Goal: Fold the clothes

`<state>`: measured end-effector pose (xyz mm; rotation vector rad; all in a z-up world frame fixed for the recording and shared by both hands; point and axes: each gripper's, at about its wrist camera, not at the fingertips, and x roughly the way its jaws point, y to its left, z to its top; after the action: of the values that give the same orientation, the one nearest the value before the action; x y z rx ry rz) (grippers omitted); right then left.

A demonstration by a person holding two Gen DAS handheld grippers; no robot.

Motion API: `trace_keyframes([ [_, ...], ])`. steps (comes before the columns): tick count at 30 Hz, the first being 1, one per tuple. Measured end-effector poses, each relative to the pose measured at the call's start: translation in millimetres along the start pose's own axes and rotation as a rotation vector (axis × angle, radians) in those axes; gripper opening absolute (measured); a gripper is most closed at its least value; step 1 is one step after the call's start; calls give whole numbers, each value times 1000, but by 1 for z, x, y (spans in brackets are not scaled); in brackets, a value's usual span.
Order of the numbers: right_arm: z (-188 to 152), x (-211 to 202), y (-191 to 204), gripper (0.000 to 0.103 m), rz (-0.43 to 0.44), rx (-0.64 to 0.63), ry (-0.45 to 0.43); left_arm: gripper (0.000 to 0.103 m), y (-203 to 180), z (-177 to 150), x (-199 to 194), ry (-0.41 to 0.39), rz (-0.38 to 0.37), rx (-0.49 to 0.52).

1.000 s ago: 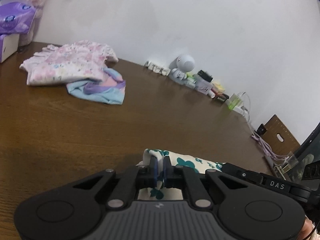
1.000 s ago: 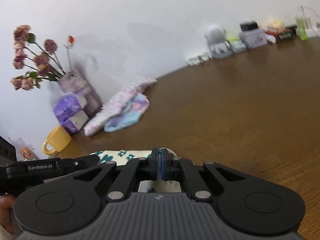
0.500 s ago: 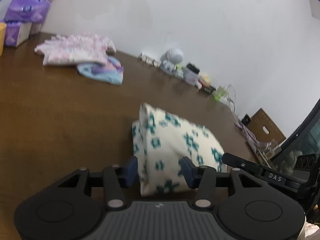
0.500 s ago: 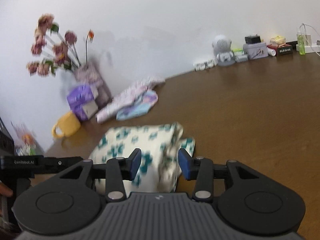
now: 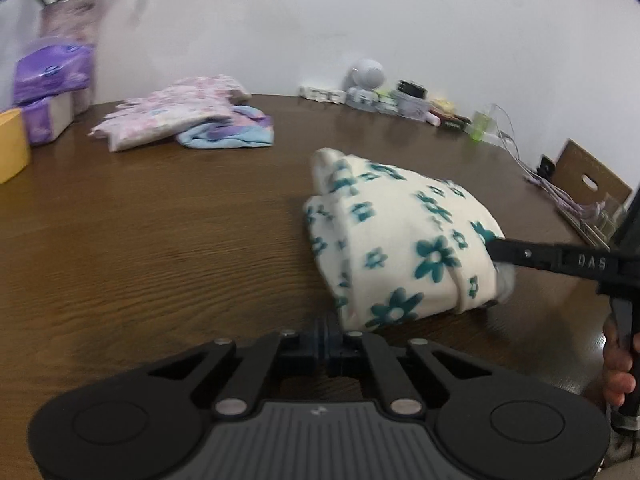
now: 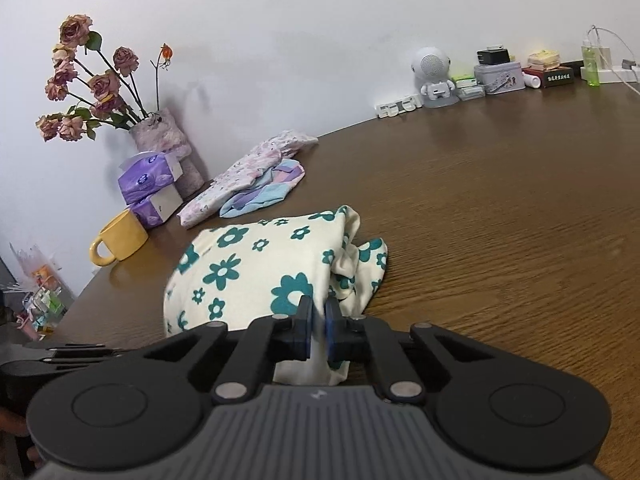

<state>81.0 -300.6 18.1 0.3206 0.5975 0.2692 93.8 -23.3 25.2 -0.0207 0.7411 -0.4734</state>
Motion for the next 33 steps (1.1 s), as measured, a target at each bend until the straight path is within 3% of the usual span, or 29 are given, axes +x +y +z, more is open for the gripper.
trace_keyframes([
  [3,1,-7,1,10,14,-5,-14,3,-12,-2,-5,-20,2,39],
  [6,3,-23,8,12,-12,-27,-77,13,-23,-3,-10,-40,4,77],
  [8,5,-32,15,12,-30,-63,-122,34,-31,-4,-13,-53,6,103],
  [9,5,-36,18,14,-23,-77,-134,38,-35,-5,-15,-60,6,116],
  [10,5,-38,22,16,-11,-95,-141,39,-39,-6,-17,-66,7,129],
  [12,3,-41,29,31,-4,-137,-140,40,-46,-7,-20,-79,8,155],
  [16,-3,-33,30,32,-66,-162,-99,40,-58,-10,-16,-78,31,215],
  [20,-9,-20,21,32,-59,-98,-38,35,-68,-13,1,-50,67,290],
  [21,-11,-20,21,32,-51,-95,-33,28,-71,-14,5,-43,76,308],
  [22,-13,-20,21,32,-43,-92,-27,6,-73,-15,7,-42,78,324],
  [23,-15,-20,21,31,-35,-91,-22,3,-75,-16,9,-42,81,339],
  [25,-17,-20,21,5,-19,-89,-19,2,-76,-16,8,-58,84,361],
  [31,-8,-28,13,2,-23,-80,-49,0,-76,-14,-7,-98,91,413],
  [33,-6,-30,13,2,-37,-90,-61,0,-72,-15,-4,-94,138,414],
])
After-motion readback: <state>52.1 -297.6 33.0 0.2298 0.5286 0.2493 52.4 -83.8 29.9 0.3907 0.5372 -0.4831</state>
